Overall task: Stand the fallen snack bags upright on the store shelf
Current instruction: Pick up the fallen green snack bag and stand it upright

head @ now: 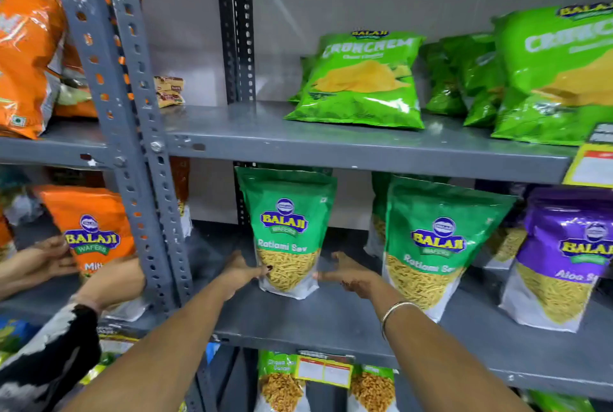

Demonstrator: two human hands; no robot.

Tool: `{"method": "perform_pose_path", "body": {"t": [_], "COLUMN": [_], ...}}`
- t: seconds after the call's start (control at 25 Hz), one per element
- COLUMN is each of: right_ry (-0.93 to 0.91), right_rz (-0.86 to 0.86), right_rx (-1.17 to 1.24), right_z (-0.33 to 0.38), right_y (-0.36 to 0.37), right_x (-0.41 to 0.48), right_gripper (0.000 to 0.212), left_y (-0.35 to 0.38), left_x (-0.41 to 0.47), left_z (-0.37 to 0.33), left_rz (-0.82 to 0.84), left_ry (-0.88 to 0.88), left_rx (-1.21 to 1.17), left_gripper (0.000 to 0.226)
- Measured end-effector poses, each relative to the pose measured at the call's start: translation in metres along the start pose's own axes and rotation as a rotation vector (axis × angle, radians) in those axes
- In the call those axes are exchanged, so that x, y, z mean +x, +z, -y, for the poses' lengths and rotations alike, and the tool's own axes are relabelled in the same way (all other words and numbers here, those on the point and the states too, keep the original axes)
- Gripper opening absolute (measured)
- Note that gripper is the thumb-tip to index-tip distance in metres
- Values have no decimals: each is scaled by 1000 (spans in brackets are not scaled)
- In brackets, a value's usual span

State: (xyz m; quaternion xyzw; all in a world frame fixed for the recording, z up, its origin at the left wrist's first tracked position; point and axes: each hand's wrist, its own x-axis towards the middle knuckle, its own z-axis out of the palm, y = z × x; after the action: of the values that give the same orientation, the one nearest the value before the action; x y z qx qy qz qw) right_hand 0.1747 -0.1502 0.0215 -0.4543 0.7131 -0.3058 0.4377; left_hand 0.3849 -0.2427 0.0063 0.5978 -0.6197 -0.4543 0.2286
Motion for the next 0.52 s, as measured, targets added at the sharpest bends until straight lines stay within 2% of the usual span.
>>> {"method": "perform_pose_path", "body": {"t": [0.08, 0.2, 0.32, 0.52], "right_ry": [-36, -19, -66, -88], "right_rz": [-77, -145, -196, -299], "right_rx": [173, 304, 358, 307], "right_z": [4, 10, 12, 6], "right_y": [26, 50, 62, 76], "right_x": [12, 17, 14, -13], "right_gripper": [83, 66, 66, 63], "left_y": [-8, -2, 2, -2], "left_x": [17, 29, 24, 10], "left_z": [6, 11, 18, 36], "left_rz": [73, 210, 149, 172], "left_ry": [70, 95, 101, 122], "left_rx": [-14, -57, -90, 32], "left_gripper": [92, 69, 54, 64]}}
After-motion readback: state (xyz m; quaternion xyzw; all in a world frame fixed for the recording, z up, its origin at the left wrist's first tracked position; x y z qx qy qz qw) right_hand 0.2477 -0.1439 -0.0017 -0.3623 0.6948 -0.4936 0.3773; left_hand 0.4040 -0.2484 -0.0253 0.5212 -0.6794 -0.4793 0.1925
